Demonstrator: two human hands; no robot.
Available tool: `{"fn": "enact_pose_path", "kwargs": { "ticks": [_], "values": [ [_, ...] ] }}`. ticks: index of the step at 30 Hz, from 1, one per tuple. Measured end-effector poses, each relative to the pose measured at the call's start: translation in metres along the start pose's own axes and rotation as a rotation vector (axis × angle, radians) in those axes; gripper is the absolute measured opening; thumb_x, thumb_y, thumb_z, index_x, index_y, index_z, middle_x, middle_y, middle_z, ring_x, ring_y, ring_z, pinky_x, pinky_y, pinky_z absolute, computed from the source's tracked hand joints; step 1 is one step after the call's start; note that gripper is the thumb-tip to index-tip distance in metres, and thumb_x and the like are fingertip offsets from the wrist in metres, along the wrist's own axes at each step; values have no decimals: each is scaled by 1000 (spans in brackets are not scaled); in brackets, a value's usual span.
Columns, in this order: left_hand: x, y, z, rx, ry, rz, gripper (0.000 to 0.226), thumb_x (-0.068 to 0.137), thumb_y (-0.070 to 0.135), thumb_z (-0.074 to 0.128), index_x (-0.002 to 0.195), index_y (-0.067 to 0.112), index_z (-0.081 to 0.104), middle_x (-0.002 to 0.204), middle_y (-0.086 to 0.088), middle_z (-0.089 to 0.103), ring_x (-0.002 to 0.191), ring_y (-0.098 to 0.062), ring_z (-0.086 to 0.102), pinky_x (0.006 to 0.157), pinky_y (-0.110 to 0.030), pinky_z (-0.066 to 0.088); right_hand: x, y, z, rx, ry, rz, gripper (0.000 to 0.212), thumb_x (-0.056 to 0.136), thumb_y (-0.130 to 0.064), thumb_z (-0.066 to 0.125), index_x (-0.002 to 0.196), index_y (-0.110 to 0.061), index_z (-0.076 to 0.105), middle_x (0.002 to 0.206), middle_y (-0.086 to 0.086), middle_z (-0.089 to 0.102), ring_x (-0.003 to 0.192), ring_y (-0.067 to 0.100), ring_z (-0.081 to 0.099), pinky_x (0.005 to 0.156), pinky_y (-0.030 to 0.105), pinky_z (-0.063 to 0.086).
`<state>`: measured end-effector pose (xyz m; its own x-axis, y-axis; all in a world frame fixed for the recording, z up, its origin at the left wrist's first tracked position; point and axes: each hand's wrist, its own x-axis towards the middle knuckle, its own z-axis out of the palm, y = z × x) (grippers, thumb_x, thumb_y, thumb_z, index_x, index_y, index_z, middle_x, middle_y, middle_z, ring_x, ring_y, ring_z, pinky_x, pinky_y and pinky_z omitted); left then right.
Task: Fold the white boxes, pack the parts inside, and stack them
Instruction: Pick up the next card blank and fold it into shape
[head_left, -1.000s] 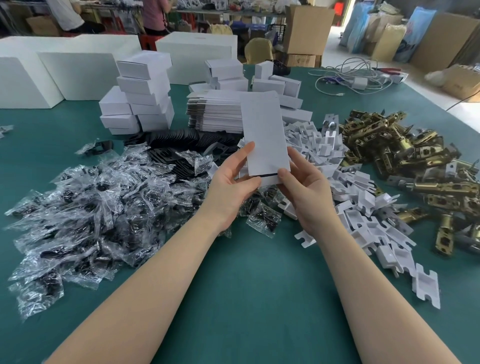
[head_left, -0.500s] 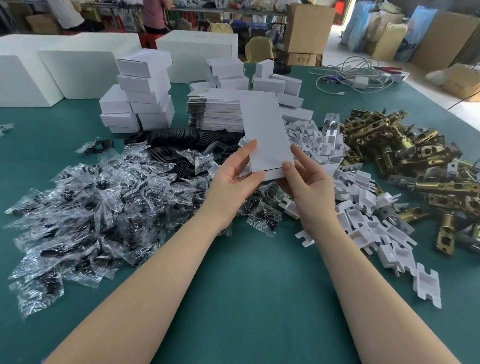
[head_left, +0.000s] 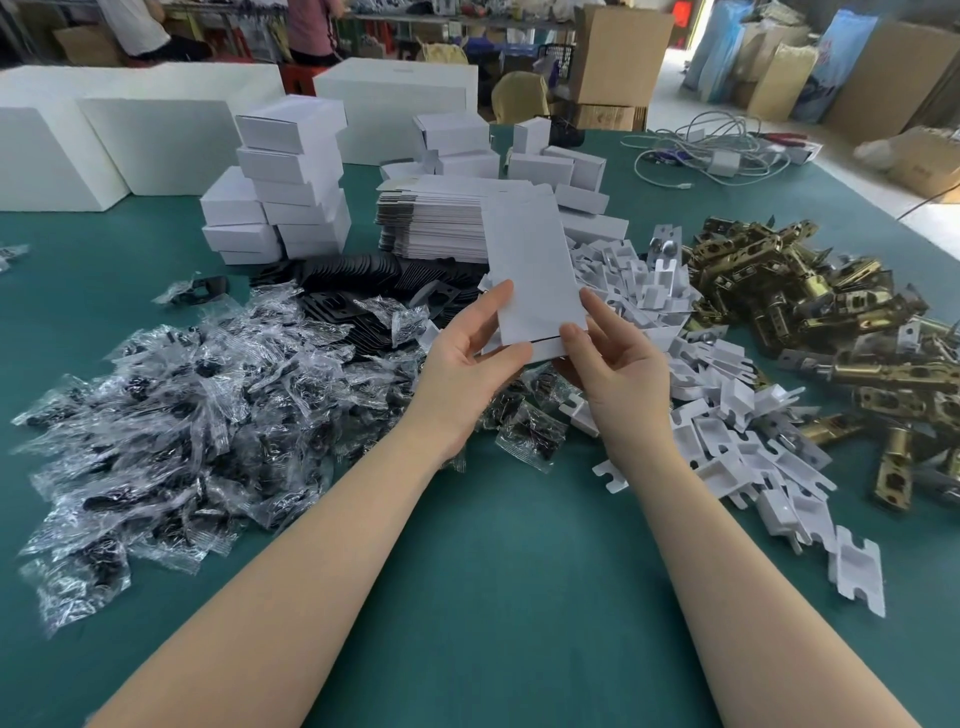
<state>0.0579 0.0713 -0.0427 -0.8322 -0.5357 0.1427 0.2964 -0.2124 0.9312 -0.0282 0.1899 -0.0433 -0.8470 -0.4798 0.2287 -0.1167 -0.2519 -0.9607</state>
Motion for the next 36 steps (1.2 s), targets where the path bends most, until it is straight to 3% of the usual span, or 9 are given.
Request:
{"fn": "enact_pose_path", "kwargs": {
  "ticks": [13, 16, 19, 24, 31, 36],
  "values": [
    [-1, 1, 0, 105, -31, 23, 52, 92, -3, 61, 126, 36, 55, 138, -3, 59, 130, -18, 54, 101, -35, 51, -6, -2, 5, -94, 59, -90, 29, 94, -23, 67, 113, -44, 64, 117, 6, 71, 109, 21, 68, 92, 44, 56],
    [-2, 0, 1, 178, -53, 65, 51, 93, -2, 62, 128, 34, 52, 141, -6, 56, 132, -20, 52, 104, -36, 49, -6, -1, 4, -102, 117, -89, 24, 92, -27, 69, 111, -42, 67, 108, 5, 74, 101, 21, 70, 88, 42, 58],
    [-3, -1, 3, 221, -69, 88, 54, 90, 3, 67, 131, 34, 49, 143, -4, 53, 131, -19, 54, 100, -31, 51, -6, -1, 4, -110, 175, -106, 21, 92, -28, 69, 108, -41, 68, 96, 1, 76, 85, 15, 71, 78, 32, 60],
    [-3, -3, 3, 208, -48, 73, 67, 80, 1, 78, 132, 34, 50, 139, 0, 56, 113, -12, 66, 85, -24, 55, -7, -1, 5, -99, 187, -107, 19, 91, -29, 69, 107, -40, 68, 103, 9, 74, 97, 28, 70, 89, 50, 57],
    [-5, -2, 4, 258, -21, 117, 57, 84, 10, 76, 132, 29, 51, 137, -3, 58, 104, -1, 68, 82, -18, 54, -7, -1, 4, -167, 140, -154, 23, 91, -33, 68, 113, -41, 65, 91, 12, 72, 86, 28, 69, 84, 52, 57],
    [-5, -3, 4, 242, 25, 129, 52, 76, 29, 81, 123, 31, 58, 132, -6, 62, 109, -13, 68, 88, -30, 57, -7, 3, 6, -241, 33, -197, 33, 87, -43, 65, 119, -42, 57, 87, 7, 63, 80, 23, 63, 81, 47, 58]
  ]
}}
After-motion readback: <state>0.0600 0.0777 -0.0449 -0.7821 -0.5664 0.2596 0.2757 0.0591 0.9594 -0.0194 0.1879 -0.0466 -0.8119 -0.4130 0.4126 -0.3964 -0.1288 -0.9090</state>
